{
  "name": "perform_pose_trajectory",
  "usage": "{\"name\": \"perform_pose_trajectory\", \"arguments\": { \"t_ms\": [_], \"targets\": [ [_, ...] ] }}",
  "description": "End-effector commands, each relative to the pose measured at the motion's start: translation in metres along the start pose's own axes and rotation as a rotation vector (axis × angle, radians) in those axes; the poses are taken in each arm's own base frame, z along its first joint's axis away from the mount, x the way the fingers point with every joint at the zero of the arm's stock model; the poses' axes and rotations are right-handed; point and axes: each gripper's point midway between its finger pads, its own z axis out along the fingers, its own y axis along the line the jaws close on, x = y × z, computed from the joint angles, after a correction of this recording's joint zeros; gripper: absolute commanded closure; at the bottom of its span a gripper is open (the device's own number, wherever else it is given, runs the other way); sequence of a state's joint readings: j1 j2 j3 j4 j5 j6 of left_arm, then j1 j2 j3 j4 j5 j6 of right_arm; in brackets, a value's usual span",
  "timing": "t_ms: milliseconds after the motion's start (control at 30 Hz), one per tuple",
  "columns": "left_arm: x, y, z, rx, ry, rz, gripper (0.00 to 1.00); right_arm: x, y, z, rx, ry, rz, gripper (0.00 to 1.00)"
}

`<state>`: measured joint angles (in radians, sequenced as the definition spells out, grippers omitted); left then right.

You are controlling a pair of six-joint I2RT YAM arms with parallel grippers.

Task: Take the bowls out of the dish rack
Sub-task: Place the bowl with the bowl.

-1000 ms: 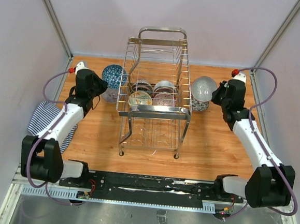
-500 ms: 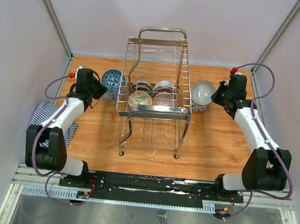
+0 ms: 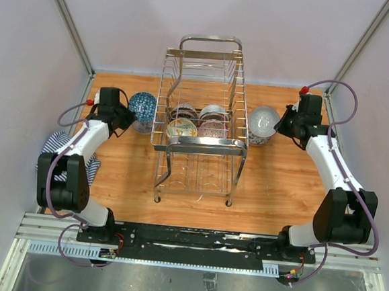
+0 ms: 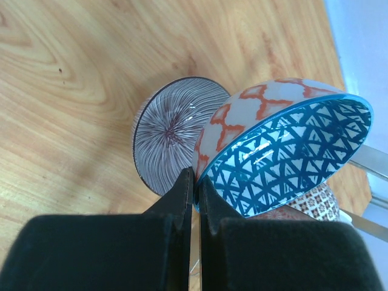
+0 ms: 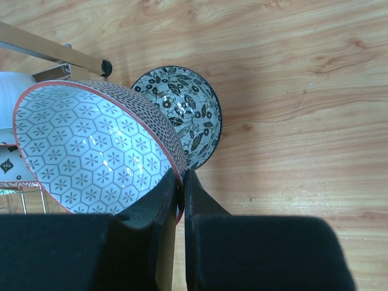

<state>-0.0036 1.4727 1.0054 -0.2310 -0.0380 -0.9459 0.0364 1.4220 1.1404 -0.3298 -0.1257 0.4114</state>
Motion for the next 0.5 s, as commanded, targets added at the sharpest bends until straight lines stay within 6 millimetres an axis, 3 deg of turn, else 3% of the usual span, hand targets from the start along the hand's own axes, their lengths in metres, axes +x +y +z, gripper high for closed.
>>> {"name": "perform_pose_trajectory", "arguments": {
  "t_ms": [0, 467],
  "targets": [
    [-0.008, -0.023, 0.001, 0.048, 0.022, -0.058, 1.00, -0.024, 0.000, -0.007, -0.022, -0.034, 0.002, 0.99],
    [-0.002, -0.015, 0.008, -0.027, 0.074, -0.082, 0.99, -0.012, -0.007, 0.011, -0.023, 0.090, -0.008, 0.99]
  ]
}}
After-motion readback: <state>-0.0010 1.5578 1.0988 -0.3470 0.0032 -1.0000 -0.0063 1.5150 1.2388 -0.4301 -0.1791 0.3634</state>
